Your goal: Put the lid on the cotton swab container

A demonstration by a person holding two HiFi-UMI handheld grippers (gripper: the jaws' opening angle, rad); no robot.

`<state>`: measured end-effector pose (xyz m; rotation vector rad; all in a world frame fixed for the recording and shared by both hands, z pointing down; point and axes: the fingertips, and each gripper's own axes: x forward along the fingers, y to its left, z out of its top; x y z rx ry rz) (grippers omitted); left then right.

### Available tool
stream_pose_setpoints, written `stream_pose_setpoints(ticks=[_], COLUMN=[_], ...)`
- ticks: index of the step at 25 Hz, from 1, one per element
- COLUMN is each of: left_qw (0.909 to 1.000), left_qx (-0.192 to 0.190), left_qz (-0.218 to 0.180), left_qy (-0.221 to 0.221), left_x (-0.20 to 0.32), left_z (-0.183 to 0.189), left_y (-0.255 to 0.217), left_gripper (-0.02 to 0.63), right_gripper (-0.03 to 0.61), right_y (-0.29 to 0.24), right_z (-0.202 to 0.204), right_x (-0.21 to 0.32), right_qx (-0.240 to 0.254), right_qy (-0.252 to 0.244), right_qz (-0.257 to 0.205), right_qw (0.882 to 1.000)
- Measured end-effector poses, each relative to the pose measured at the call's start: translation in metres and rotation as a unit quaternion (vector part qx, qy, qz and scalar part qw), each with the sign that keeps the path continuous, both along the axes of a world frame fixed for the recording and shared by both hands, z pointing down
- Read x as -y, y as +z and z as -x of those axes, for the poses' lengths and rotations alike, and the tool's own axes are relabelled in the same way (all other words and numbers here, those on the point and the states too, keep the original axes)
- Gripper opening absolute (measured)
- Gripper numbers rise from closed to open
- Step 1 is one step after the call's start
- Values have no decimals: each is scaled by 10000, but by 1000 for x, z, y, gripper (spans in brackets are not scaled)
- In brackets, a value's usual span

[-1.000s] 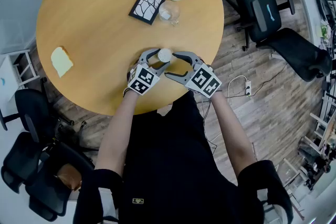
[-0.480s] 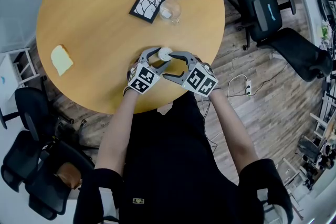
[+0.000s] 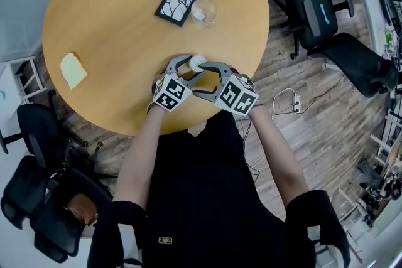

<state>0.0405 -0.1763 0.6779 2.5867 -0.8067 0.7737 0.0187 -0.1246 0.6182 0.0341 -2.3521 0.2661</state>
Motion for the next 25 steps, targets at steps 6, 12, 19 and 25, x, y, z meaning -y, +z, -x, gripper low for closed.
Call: stream_pose_setpoints(ticks=[6,12,19,25], left_qw=[10000,10000,10000,9999], left_qx=[3,17,4,-69], left_qz=[-10,-22,-4,81], left_qy=[-1,1,6,110], left_x=[-1,0,0,-1], left_z=[-1,0,0,-1], left_y=[0,1,1,1], left_gripper=[256,256,256,256], right_gripper=[307,307,307,307], right_y=[8,8,8,2], right_z=[0,1,1,1], right_x=[-5,1,0,1], right_qx=[-277,-129,-74,455], right_qy=[-198,63,103,527], right_qz=[-110,-54,-74,92], right_qw=[9994,9999,9999,9975])
